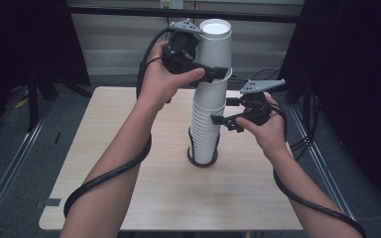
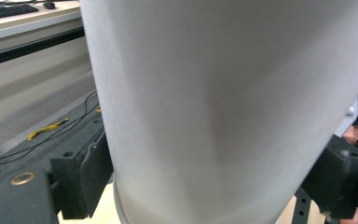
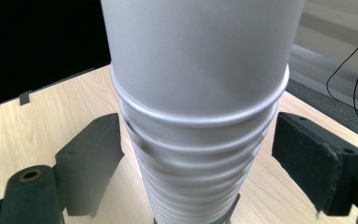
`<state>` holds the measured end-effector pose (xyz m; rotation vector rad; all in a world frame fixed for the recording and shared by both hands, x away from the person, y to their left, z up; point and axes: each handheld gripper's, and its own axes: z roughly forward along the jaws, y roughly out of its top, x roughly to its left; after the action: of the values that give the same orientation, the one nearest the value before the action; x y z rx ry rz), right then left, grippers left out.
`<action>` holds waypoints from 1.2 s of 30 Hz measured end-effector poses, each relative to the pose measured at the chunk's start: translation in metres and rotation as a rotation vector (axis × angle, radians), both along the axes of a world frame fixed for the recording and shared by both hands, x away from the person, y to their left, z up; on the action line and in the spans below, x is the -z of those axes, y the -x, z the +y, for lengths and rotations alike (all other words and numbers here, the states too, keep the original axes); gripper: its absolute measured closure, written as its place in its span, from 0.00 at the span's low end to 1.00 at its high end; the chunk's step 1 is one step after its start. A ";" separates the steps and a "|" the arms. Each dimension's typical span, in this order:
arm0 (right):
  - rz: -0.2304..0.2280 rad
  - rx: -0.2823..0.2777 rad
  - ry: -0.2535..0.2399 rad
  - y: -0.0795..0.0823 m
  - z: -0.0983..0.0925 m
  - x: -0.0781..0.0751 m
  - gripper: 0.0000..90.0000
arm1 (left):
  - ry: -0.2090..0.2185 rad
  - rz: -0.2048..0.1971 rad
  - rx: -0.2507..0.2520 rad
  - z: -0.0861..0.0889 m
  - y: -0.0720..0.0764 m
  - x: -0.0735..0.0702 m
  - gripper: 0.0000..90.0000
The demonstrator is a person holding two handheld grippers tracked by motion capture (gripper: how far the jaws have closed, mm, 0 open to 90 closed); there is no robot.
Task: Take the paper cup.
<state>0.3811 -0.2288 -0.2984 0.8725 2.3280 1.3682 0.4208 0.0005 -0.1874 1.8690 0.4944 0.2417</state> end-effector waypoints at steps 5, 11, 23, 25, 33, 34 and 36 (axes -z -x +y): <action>0.007 0.002 0.000 0.000 -0.001 0.002 0.17 | -0.004 0.002 0.010 0.003 0.001 -0.001 0.15; 0.010 0.006 0.004 0.000 -0.003 0.005 0.17 | 0.011 -0.002 0.007 0.007 0.003 -0.002 0.16; 0.014 0.010 -0.004 0.000 -0.008 0.007 0.17 | 0.025 -0.025 -0.005 0.009 0.005 -0.011 0.16; 0.011 0.008 0.000 0.001 -0.008 0.007 0.17 | 0.029 -0.025 -0.005 0.010 0.006 -0.012 0.16; 0.016 0.008 0.004 0.001 -0.009 0.010 0.17 | 0.033 -0.024 -0.016 0.021 0.007 -0.011 0.15; 0.017 0.007 0.004 0.001 -0.010 0.011 0.17 | 0.033 -0.027 -0.014 0.023 0.008 -0.011 0.15; 0.019 0.007 0.006 0.001 -0.010 0.012 0.17 | 0.040 -0.025 -0.023 0.028 0.009 -0.011 0.15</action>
<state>0.3798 -0.2389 -0.3108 0.8953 2.3394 1.3558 0.4118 0.0286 -0.1764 1.8198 0.5006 0.2688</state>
